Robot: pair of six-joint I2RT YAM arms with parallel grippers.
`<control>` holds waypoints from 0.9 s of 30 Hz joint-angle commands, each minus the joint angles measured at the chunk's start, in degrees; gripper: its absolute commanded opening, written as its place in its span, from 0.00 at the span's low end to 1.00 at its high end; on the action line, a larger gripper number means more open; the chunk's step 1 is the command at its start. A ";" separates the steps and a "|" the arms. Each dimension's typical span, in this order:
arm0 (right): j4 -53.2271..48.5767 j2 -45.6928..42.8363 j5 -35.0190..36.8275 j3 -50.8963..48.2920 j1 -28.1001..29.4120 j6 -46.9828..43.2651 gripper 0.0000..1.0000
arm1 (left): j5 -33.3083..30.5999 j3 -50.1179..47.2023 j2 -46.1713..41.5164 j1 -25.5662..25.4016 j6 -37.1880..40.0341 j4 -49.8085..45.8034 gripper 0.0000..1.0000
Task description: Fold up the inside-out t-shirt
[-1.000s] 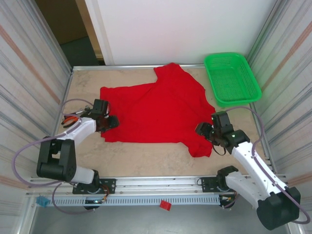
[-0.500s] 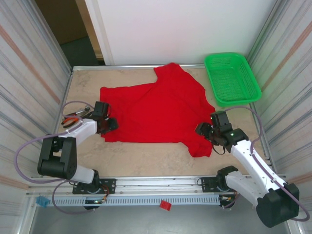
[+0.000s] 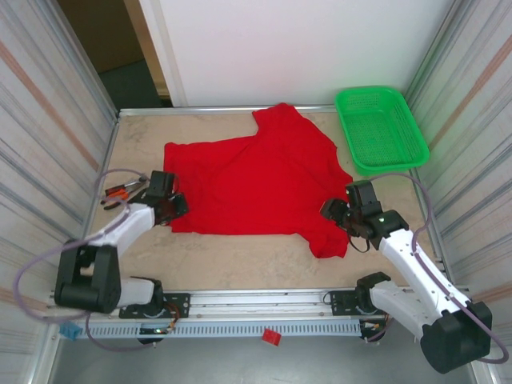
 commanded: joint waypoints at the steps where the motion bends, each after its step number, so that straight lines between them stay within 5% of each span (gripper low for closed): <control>1: -1.45 -0.75 0.63 1.61 0.46 -0.10 0.65 | -1.19 -3.00 -12.35 -0.17 -3.13 -8.13 0.00; 10: -5.08 3.64 2.06 0.34 4.07 -1.31 0.64 | -3.79 -14.05 -36.30 0.44 -11.68 -20.16 0.00; 16: -4.37 5.18 4.68 -3.00 9.85 1.17 0.59 | -4.77 -14.90 -36.89 0.71 -14.31 -20.98 0.00; 27: 2.04 12.82 5.52 -5.06 10.44 2.41 0.42 | -5.41 -16.66 -38.81 0.79 -16.94 -20.66 0.00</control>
